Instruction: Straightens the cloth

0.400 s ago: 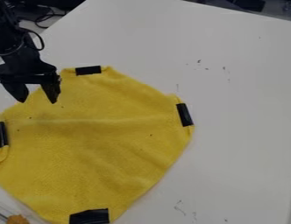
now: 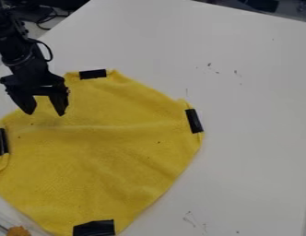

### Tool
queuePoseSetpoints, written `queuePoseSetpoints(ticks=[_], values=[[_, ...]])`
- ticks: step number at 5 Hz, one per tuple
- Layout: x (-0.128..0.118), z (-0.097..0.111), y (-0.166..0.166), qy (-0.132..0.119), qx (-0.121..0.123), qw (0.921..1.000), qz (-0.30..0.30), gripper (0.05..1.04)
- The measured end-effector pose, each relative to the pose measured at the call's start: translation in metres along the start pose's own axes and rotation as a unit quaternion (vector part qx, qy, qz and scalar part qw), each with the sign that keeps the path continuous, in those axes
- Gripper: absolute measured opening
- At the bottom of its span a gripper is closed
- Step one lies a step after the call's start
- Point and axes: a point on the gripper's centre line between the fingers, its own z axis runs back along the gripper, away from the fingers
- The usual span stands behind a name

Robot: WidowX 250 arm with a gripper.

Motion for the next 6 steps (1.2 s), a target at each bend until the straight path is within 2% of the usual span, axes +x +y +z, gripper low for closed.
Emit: queuePoseSetpoints(ticks=[2,3,5,6], values=[[0.04,-0.016,-0.021,0.017,0.006,0.9975,-0.068,0.999],[0.048,-0.023,-0.029,0.021,0.009,0.9971,-0.073,1.001],[0.07,-0.029,-0.023,0.011,0.026,0.9983,-0.052,1.001],[0.08,-0.029,-0.018,0.013,0.036,0.9993,-0.007,1.0]])
